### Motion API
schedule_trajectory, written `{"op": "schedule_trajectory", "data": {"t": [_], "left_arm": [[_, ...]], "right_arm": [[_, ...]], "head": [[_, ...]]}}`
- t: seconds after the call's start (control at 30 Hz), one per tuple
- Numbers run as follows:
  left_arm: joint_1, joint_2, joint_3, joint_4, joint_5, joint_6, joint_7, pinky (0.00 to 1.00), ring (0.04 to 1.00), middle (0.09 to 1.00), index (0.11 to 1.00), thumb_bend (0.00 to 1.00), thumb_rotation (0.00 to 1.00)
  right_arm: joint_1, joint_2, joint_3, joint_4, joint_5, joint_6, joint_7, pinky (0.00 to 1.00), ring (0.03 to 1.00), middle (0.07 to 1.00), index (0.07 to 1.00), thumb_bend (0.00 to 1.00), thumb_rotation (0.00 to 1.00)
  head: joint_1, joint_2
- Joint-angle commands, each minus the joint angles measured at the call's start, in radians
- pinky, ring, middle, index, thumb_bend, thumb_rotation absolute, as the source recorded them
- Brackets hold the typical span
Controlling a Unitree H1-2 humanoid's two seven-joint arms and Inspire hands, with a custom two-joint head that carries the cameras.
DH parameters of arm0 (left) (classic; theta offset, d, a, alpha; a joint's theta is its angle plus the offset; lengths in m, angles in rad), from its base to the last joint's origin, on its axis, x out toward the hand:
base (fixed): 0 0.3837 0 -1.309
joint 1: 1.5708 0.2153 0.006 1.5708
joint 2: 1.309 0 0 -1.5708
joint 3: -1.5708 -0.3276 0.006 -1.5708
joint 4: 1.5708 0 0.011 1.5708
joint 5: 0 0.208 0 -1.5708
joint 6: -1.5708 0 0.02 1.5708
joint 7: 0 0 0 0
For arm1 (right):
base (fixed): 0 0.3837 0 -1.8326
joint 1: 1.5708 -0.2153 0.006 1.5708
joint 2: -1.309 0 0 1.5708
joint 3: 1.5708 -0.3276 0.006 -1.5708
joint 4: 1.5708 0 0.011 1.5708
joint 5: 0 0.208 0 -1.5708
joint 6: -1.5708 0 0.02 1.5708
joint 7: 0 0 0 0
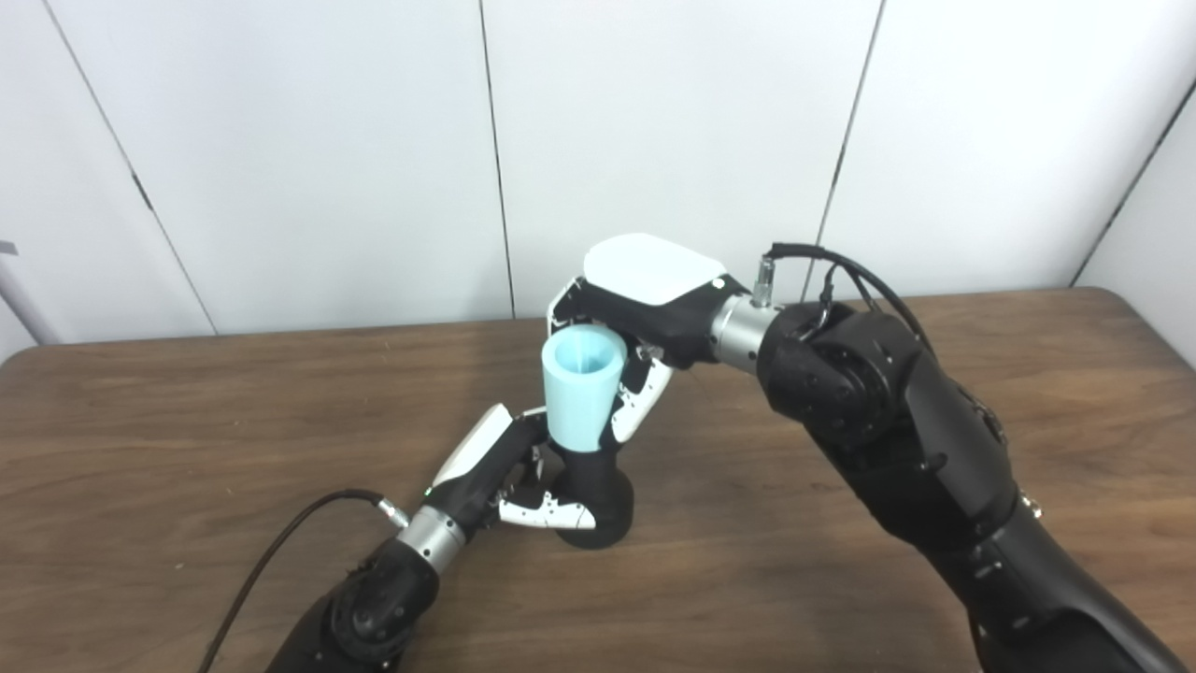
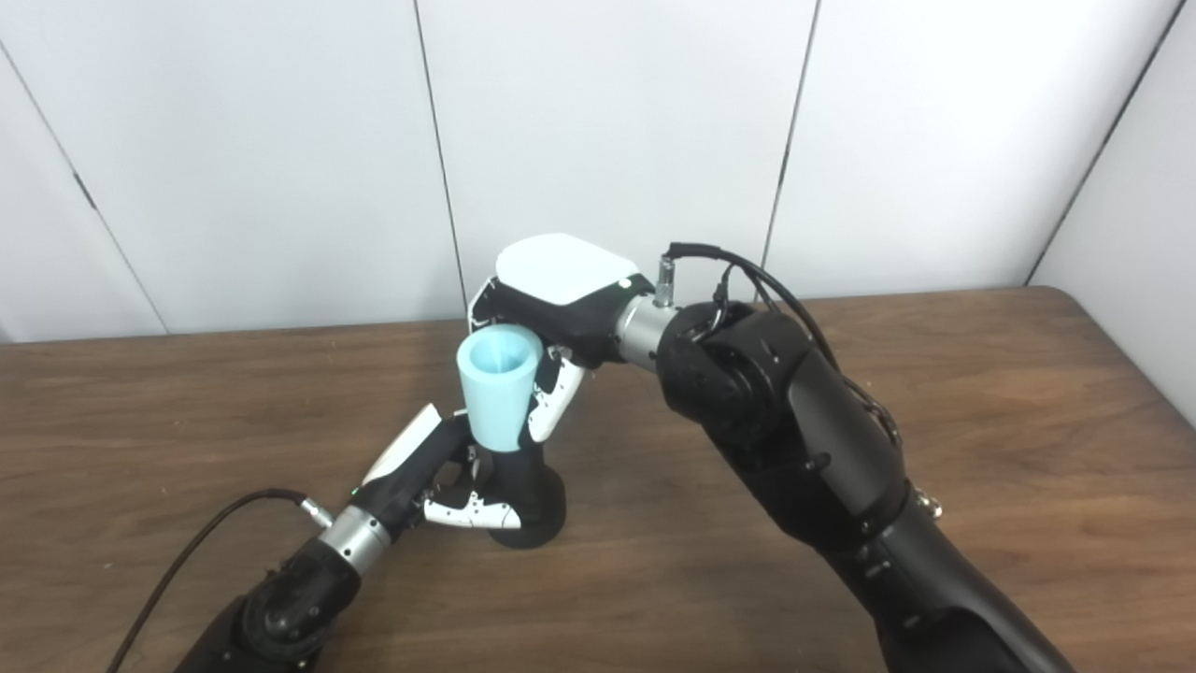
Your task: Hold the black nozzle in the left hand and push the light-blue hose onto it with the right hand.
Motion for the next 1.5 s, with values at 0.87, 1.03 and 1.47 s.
{"op": "schedule_trajectory", "data": {"t": [0.87, 1.03, 1.47], "left_arm": [[0.071, -0.010, -0.043, 0.051, 0.056, 0.085, -0.054, 0.14, 0.212, 0.316, 0.487, 0.52, 0.07], [0.074, -0.013, -0.037, 0.043, 0.045, 0.102, -0.061, 0.15, 0.218, 0.323, 0.489, 0.52, 0.07], [0.075, -0.010, -0.033, 0.044, 0.036, 0.088, -0.059, 0.16, 0.226, 0.323, 0.491, 0.52, 0.08]], "right_arm": [[-0.032, -0.013, -0.003, -0.008, -0.001, -0.005, -0.001, 0.10, 0.197, 0.470, 0.483, 0.53, 0.00], [-0.029, -0.017, -0.004, -0.012, 0.001, -0.004, 0.001, 0.09, 0.184, 0.470, 0.483, 0.53, 0.00], [-0.046, -0.050, -0.023, -0.085, 0.022, 0.021, 0.060, 0.10, 0.189, 0.470, 0.483, 0.53, 0.00]], "head": [[-0.006, 0.002], [-0.006, 0.004], [-0.008, 0.005]]}}
